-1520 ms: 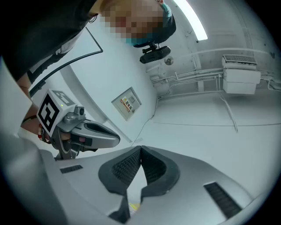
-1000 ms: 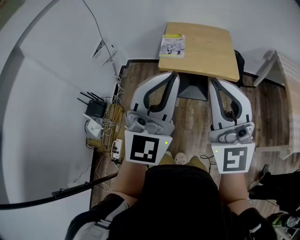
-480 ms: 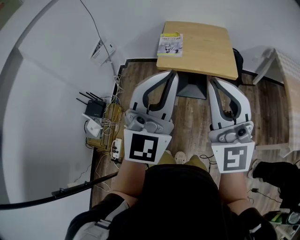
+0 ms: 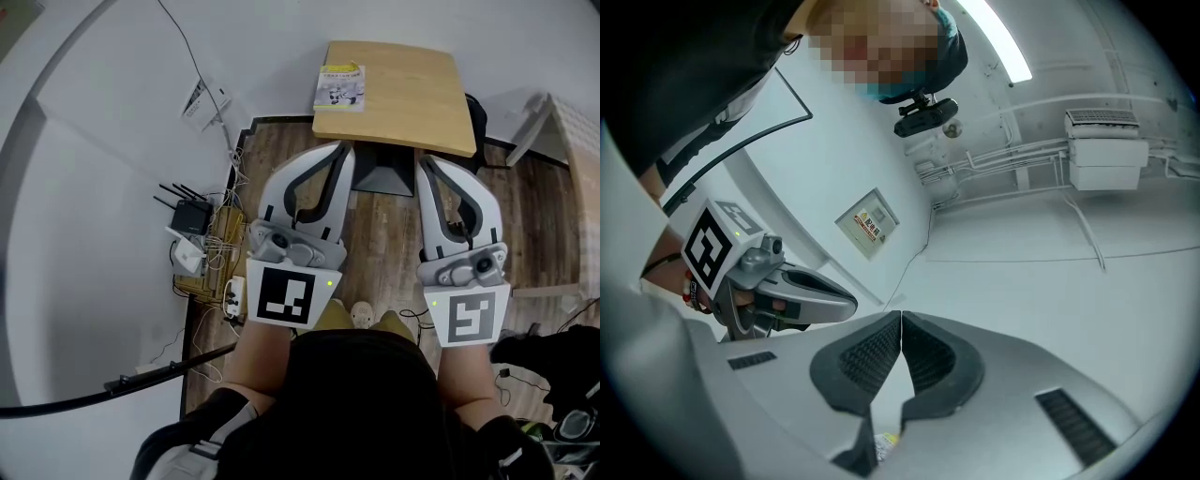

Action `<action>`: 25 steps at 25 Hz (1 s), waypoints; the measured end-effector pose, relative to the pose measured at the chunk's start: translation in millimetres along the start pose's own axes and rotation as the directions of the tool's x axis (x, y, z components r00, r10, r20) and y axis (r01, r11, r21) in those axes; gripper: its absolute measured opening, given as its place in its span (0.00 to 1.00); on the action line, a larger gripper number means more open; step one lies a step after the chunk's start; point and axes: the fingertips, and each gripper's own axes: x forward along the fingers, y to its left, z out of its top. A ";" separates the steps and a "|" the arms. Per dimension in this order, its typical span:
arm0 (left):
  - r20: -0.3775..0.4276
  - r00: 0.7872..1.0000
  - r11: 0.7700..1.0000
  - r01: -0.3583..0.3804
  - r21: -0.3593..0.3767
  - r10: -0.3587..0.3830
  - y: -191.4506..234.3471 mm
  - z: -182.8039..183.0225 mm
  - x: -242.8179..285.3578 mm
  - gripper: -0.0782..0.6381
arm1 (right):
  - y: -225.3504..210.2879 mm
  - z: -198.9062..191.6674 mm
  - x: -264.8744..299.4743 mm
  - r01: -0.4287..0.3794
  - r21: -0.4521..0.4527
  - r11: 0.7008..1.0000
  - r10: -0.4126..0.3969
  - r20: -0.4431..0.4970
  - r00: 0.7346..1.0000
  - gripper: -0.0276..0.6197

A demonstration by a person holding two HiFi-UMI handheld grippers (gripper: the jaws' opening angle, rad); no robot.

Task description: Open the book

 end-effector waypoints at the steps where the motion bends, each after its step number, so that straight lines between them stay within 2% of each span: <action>1: -0.003 1.000 1.000 0.000 -0.001 0.000 1.1 -1.0 -0.9 0.12 | 1.0 -0.2 0.6 -0.001 0.004 1.000 0.001 0.001 1.000 0.09; 20: 0.012 1.000 1.000 -0.008 0.009 0.008 7.7 -10.8 4.2 0.12 | 0.3 -10.3 4.5 0.007 0.005 1.000 -0.007 0.019 1.000 0.09; 25: 0.018 1.000 1.000 0.002 0.009 -0.003 24.2 -26.4 32.6 0.12 | -12.7 -30.0 31.1 0.008 0.000 1.000 -0.008 0.010 1.000 0.09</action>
